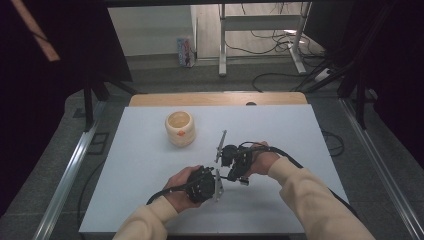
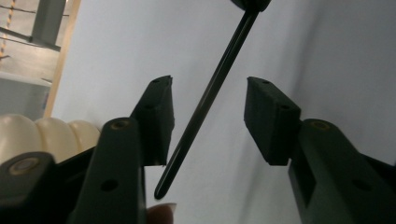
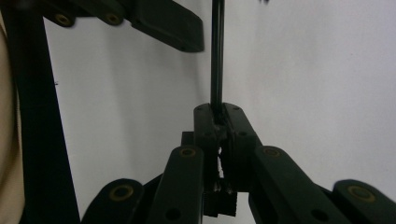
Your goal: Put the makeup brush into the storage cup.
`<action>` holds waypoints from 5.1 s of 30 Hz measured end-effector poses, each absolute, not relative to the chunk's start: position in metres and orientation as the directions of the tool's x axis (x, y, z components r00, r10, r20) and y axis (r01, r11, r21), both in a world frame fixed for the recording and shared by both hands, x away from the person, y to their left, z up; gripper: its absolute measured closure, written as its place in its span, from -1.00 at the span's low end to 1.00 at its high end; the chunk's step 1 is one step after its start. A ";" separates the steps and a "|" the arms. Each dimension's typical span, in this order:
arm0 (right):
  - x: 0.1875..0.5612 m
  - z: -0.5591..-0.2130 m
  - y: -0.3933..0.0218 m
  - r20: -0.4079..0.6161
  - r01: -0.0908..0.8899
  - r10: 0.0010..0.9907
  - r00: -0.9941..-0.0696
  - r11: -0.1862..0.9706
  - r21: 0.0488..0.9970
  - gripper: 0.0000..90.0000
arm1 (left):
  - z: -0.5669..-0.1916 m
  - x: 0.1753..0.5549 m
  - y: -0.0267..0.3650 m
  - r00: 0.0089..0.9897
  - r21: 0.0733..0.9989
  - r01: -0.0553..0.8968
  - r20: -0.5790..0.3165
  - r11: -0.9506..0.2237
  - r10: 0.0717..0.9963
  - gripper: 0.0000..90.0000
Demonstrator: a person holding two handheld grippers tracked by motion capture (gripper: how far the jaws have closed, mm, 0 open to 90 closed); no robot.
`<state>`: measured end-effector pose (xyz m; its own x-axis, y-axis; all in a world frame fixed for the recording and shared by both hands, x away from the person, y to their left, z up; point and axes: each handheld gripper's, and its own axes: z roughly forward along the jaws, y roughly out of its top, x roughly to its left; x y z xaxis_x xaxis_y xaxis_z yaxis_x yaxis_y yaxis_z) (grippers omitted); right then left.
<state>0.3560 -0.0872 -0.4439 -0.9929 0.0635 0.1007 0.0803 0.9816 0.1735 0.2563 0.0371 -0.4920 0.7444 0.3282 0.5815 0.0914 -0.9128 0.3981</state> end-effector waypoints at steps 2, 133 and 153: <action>0.355 -0.443 -0.086 0.115 0.091 0.070 -0.991 0.978 0.188 0.89 | -0.493 0.257 0.035 0.748 0.383 0.085 0.585 -0.920 0.313 0.32; 0.287 -0.471 -0.290 0.054 0.490 0.683 -0.729 0.465 0.738 -0.65 | -0.459 0.284 0.136 0.729 0.790 0.407 0.023 -0.459 0.684 0.90; 0.280 -0.475 -0.298 0.042 0.497 0.696 -0.717 0.469 0.730 -0.65 | -0.456 0.290 0.141 0.700 0.840 0.402 -0.026 -0.363 0.714 0.90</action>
